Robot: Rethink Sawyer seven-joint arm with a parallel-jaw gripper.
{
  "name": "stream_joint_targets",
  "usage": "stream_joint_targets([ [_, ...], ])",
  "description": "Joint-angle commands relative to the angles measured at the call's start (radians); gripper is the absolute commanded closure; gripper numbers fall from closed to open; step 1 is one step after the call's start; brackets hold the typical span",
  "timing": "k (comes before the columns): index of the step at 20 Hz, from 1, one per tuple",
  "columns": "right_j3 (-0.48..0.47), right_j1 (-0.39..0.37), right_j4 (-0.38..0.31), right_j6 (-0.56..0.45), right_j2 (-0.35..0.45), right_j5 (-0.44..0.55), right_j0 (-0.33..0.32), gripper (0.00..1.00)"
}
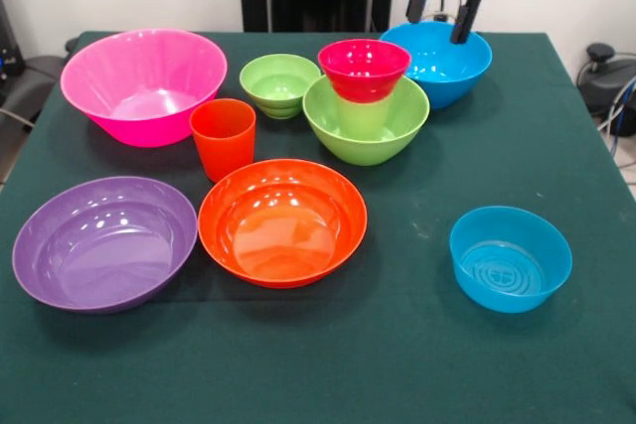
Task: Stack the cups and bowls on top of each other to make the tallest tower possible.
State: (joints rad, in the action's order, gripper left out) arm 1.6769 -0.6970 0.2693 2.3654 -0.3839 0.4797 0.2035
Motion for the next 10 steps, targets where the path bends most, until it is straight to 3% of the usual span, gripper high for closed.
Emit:
stream_joint_targets([
  [1,-0.052,-0.006,-0.095,-0.192,0.204,0.059,-0.127,0.0],
  [10,-0.111,-0.059,-0.156,-0.268,0.344,0.117,-0.258,0.0],
])
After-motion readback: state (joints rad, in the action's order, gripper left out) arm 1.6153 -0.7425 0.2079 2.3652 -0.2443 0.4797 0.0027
